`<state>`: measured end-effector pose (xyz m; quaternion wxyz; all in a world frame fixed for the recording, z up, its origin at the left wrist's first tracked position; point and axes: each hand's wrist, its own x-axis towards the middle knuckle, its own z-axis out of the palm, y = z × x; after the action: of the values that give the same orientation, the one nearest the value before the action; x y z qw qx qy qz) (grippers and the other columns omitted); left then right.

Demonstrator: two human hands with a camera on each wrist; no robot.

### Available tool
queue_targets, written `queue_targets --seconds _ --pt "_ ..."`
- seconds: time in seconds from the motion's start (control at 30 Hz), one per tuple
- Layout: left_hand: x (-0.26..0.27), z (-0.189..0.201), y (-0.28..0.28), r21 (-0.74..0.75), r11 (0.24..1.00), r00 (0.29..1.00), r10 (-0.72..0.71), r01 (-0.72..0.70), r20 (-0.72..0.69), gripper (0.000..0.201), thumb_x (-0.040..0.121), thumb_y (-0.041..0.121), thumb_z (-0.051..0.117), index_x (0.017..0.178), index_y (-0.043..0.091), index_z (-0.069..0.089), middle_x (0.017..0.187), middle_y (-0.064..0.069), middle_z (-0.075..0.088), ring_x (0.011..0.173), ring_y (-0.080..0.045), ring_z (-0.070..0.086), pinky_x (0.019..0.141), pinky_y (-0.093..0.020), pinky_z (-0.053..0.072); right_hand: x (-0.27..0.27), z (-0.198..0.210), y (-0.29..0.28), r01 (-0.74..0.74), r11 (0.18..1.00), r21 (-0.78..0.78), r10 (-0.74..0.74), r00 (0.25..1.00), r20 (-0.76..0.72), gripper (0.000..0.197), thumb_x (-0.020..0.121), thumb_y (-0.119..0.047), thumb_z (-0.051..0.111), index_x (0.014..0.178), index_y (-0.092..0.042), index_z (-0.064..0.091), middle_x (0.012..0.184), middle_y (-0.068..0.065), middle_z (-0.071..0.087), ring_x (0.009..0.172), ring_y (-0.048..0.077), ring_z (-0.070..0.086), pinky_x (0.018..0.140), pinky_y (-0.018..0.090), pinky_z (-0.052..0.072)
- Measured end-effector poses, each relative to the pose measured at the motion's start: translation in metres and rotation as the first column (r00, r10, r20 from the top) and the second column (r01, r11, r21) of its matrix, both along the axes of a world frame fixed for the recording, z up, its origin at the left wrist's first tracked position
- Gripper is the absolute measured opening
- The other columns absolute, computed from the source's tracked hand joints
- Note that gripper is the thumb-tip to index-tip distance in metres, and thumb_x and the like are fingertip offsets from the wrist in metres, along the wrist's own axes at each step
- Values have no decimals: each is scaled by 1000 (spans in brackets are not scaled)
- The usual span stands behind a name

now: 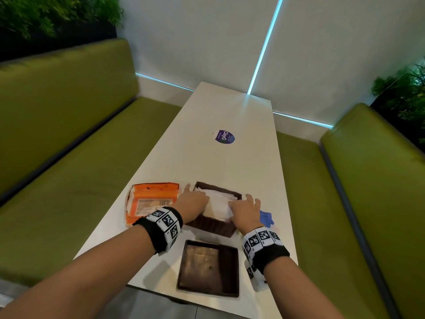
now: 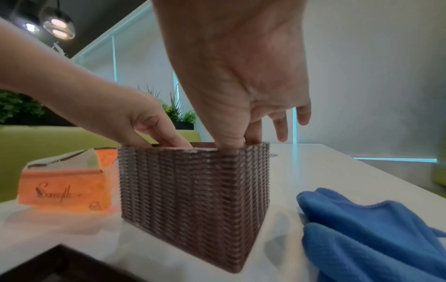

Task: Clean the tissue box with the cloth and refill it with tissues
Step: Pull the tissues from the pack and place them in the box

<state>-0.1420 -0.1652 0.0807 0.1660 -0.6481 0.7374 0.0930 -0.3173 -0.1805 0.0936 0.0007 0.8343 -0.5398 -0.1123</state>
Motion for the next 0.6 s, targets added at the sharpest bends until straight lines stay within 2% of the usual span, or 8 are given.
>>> queue_targets --seconds 0.1,0.3,0.4,0.47,0.53,0.6 --pt "4 13 13 -67 998 1000 -22 21 -15 49 90 -7 44 137 9 48 147 -8 48 137 -26 44 122 -56 8 -7 3 -1 -2 1000 1 1 996 89 37 83 -37 64 116 -22 58 128 0 58 138 36 26 108 48 21" --pt "3 18 23 -88 996 999 -4 1 -35 48 90 -6 45 135 10 50 144 -9 50 131 -27 50 121 -53 10 -11 -3 1 -1 1000 19 -2 990 142 40 86 -36 61 123 -22 55 134 -2 54 137 34 29 106 43 26" --pt "3 22 26 -95 995 999 -2 -2 -47 46 90 -7 45 132 10 51 143 -8 51 131 -26 50 122 -53 10 -11 -4 0 -2 1000 21 -1 988 156 39 87 -35 60 123 -22 54 134 -3 55 138 33 29 106 44 26" --pt "4 22 27 -100 995 997 8 -15 -73 47 89 -9 44 130 12 52 142 -7 52 129 -25 52 121 -53 10 -15 -1 3 -16 1000 13 13 983 184 42 89 -36 58 129 -24 52 139 -2 52 140 33 26 108 43 24" --pt "6 20 30 -112 993 993 14 -27 -119 44 90 -6 45 129 14 52 138 -6 54 126 -24 54 120 -53 12 -18 4 9 -15 999 -38 25 965 261 44 93 -35 53 136 -24 48 145 -2 47 141 30 25 110 42 23" --pt "8 19 36 -144 989 983 8 -35 -184 39 96 2 44 132 16 50 133 -3 56 125 -24 55 119 -54 14 -20 11 24 -16 988 -157 74 925 372 41 94 -33 54 134 -23 53 139 0 53 134 29 38 106 41 31"
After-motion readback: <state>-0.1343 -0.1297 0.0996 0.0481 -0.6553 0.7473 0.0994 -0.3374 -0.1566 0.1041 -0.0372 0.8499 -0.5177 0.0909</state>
